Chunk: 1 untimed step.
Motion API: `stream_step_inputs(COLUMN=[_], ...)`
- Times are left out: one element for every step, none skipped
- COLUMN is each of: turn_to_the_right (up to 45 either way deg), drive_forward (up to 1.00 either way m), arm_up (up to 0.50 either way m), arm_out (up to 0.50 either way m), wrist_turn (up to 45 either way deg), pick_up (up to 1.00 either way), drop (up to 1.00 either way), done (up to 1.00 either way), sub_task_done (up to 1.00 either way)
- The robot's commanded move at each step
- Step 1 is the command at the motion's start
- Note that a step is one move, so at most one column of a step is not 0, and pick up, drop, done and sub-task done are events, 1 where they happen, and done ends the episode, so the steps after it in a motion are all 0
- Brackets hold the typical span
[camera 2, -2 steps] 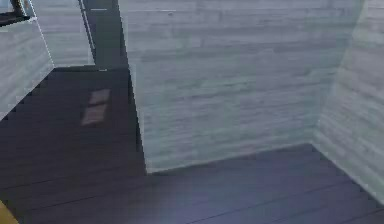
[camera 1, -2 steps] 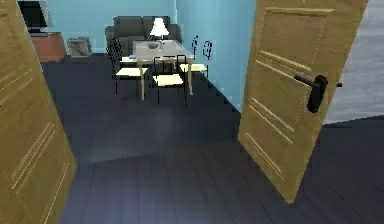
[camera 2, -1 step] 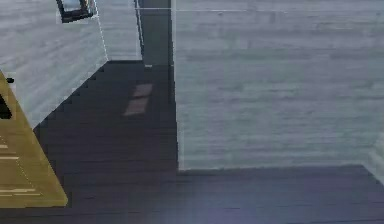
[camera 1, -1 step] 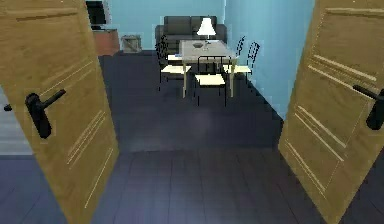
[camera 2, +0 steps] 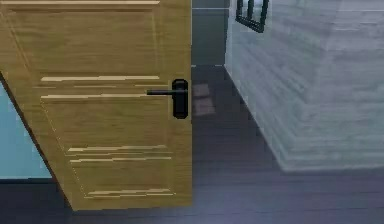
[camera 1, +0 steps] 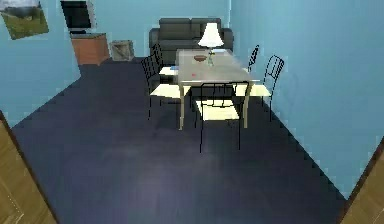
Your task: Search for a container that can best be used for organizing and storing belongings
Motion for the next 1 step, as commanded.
stream_step_inputs(turn_to_the_right=[-9.0], drive_forward=[0.00], arm_up=[0.00], arm_out=[0.00], wrist_turn=[0.0], pick_up=[0.00], drop=[0.00], done=[0.00], sub_task_done=[0.00])
